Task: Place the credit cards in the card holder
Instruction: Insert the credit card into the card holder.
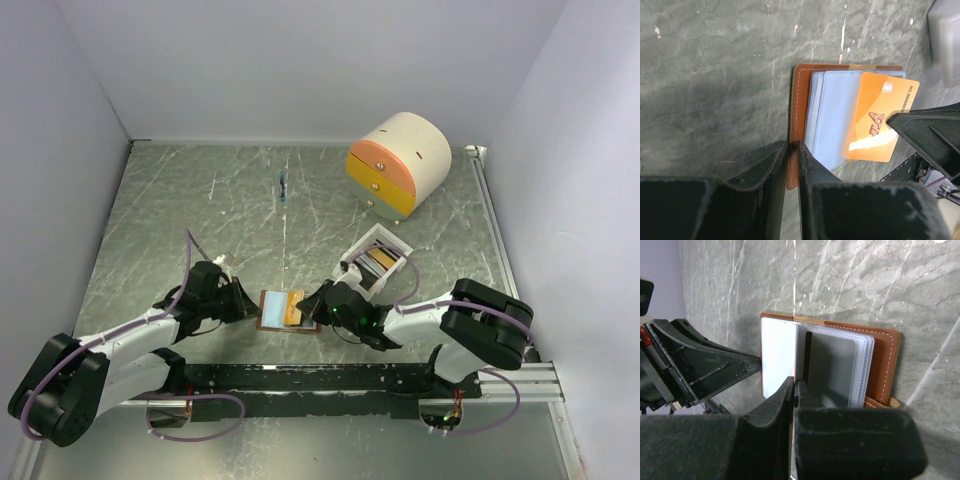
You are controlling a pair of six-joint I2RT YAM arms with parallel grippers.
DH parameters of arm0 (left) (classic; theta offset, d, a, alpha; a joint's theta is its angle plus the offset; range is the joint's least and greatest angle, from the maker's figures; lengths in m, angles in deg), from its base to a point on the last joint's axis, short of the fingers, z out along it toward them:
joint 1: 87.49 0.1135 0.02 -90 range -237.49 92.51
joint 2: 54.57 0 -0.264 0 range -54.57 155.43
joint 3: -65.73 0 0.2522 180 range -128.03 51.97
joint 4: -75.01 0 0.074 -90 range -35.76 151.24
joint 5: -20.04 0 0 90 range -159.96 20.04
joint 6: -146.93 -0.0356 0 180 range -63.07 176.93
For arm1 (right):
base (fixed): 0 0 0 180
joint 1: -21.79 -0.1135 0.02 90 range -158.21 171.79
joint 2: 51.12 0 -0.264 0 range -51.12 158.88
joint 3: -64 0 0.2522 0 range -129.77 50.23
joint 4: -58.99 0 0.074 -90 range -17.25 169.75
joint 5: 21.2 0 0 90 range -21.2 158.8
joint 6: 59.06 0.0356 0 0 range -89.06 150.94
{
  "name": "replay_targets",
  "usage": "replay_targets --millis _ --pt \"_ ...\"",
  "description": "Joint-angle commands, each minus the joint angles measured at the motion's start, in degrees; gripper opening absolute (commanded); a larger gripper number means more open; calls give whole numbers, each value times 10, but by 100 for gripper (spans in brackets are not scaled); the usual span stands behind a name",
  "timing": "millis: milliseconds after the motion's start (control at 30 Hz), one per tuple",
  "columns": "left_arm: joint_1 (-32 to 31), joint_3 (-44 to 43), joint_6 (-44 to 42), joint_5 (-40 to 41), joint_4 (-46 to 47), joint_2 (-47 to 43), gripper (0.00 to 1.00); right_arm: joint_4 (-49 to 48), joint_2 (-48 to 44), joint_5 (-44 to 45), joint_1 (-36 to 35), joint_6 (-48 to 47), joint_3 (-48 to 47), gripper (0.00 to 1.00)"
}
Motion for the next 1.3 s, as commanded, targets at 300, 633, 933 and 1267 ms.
replay_targets --millis 300,633,933,1267 --pt "2 20 -3 -4 -16 8 25 -12 9 17 -15 32 21 0" --pt "2 21 -3 -7 -14 8 25 -32 25 4 -15 27 20 3" --pt "2 9 -10 -7 -20 16 26 50 5 27 -16 36 6 16" --pt "2 17 -6 -10 -11 14 25 128 -5 31 -15 7 -34 24"
